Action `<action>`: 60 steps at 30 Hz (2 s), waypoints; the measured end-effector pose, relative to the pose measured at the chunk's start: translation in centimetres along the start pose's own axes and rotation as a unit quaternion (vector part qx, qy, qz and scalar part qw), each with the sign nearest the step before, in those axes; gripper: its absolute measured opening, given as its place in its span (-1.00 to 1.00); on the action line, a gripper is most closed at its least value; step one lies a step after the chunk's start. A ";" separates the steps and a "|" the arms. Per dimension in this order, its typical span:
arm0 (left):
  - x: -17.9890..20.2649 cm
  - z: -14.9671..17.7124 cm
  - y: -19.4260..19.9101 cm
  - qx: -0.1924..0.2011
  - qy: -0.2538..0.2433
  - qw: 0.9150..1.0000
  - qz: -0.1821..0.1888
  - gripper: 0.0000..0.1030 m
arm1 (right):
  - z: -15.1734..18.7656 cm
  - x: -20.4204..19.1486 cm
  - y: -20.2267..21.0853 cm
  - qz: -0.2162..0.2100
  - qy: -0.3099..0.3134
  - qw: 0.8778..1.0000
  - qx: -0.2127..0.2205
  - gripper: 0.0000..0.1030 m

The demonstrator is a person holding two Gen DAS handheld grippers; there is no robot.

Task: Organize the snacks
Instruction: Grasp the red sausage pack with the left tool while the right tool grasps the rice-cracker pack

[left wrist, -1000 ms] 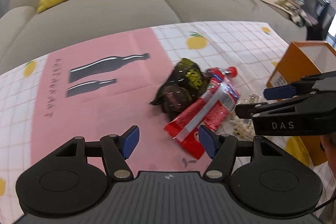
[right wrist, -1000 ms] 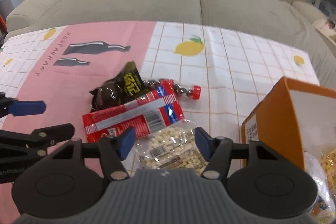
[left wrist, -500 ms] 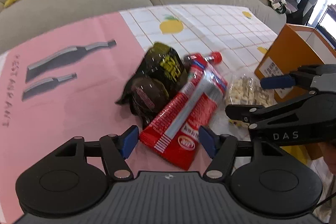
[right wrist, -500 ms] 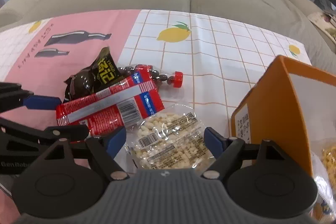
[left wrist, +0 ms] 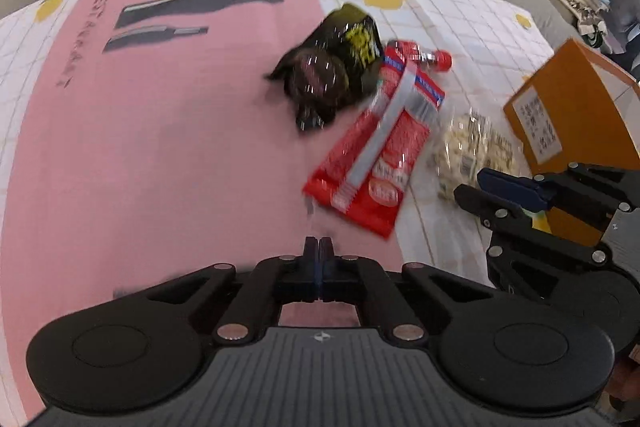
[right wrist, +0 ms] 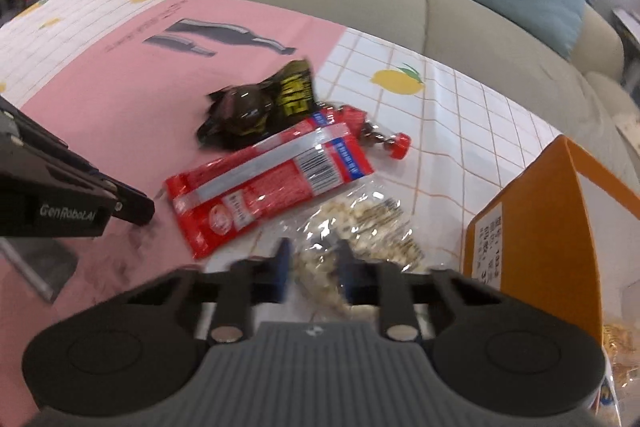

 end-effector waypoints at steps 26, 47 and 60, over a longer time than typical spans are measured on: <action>5.5 -2.3 -2.5 0.068 -0.243 0.968 -0.004 0.60 | 1.8 5.9 -0.9 -0.020 -0.384 0.922 -0.042 0.70; 4.3 -1.5 -2.4 0.053 -0.136 0.989 -0.036 0.10 | 1.0 5.3 -2.6 -0.013 -0.324 0.943 -0.076 0.47; 0.2 4.4 1.7 -0.035 0.089 0.993 -0.075 0.09 | 4.8 2.1 1.1 -0.116 -0.193 0.971 -0.085 0.47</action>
Point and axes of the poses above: each gripper's, at about its wrist camera, not at the fingertips, and y roughly against the way its jaws point, x to its right, z to its underside, the point moved 6 cm from there along -y, roughly the way its jaws point, and after that the axes turned 6 degrees about y, right-handed, at the moved point
